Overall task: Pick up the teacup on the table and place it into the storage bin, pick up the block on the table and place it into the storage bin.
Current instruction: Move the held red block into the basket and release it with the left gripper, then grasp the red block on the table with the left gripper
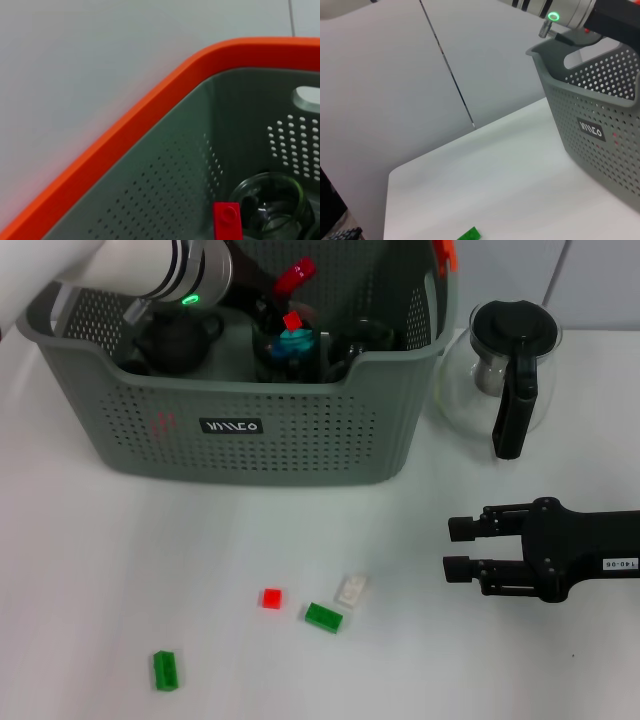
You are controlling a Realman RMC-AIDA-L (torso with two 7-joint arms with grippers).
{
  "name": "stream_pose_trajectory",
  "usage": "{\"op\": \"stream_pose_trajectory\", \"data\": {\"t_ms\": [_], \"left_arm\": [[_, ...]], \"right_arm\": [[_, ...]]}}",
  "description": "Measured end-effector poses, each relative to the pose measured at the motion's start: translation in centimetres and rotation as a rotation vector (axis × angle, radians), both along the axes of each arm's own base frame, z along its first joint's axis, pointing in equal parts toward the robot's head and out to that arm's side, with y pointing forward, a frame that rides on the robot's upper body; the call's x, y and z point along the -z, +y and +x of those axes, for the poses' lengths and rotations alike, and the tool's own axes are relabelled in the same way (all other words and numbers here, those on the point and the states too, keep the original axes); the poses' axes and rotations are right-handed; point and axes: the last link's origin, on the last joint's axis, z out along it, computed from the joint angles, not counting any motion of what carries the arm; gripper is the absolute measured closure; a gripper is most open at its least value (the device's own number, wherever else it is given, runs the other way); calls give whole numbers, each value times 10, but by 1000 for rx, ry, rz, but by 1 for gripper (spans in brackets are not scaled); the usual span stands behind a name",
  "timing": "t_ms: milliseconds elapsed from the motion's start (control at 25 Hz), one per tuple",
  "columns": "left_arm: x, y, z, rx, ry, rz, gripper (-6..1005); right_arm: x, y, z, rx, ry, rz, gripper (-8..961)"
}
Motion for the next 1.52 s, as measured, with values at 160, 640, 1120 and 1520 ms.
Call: {"op": "stream_pose_trajectory", "data": {"t_ms": [160, 640, 1120, 1520], "left_arm": [[3, -2, -1, -12, 0, -18, 725], [-7, -4, 7, -52, -44, -26, 710], [-106, -71, 18, 11, -524, -39, 425], [-94, -169, -38, 224, -488, -458, 433]], "right_arm": [[0, 0, 0, 0, 0, 0, 360], [-1, -2, 3, 1, -5, 1, 361], [0, -3, 3, 2, -4, -3, 361], [1, -1, -1, -4, -1, -9, 361]]}}
